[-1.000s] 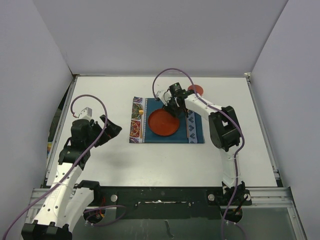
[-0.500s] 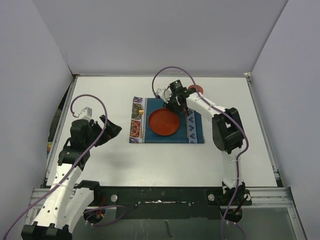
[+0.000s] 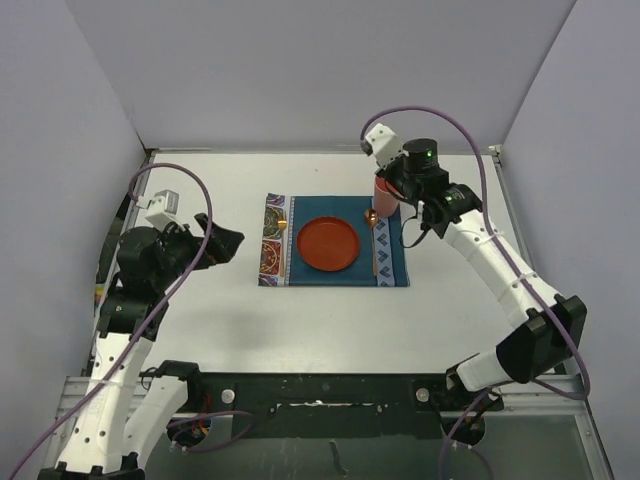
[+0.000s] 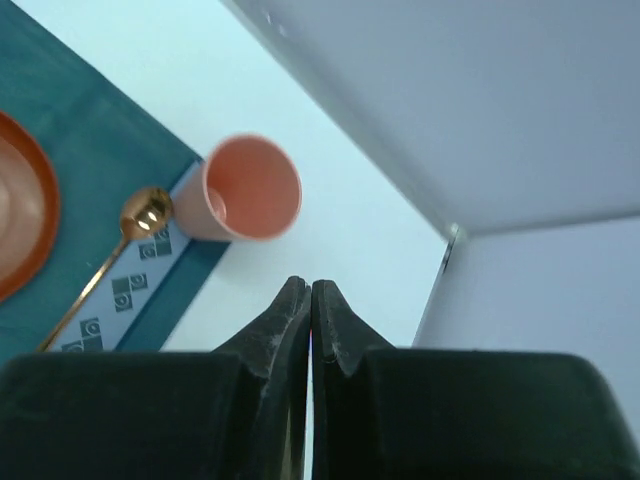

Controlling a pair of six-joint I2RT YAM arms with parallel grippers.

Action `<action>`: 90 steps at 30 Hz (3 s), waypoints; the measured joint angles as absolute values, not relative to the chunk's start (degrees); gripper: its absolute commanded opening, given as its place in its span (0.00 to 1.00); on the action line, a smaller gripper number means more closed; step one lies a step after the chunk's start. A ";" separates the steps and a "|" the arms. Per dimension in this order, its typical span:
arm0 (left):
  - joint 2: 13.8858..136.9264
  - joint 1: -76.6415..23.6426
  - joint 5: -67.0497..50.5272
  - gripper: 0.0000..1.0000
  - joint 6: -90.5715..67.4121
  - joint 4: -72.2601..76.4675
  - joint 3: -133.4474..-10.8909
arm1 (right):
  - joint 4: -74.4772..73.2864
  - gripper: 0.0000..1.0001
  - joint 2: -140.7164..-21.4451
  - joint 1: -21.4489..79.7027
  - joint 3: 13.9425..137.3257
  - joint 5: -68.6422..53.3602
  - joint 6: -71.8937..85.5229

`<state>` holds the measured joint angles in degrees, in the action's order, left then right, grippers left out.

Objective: Set the dinner table for one person
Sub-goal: Adjust the plate on the napkin, then adjust the cup on the napkin.

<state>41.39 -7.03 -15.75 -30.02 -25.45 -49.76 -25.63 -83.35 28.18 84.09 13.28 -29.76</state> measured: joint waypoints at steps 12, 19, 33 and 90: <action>45.58 -7.03 -18.44 0.68 -31.90 -22.70 -45.12 | -25.96 0.91 -102.06 19.51 88.86 10.20 -23.14; 45.98 -7.03 -18.20 0.36 -31.18 -21.19 -45.12 | -24.99 0.83 -106.83 14.09 99.39 7.99 -21.21; 48.40 -7.09 -18.02 0.43 -31.97 -18.09 -43.03 | -26.11 0.72 -114.06 10.92 103.09 1.85 -17.50; 47.55 -7.09 -16.73 0.48 -33.34 -17.02 -38.37 | -22.76 0.00 -115.18 8.75 97.76 -6.24 -17.39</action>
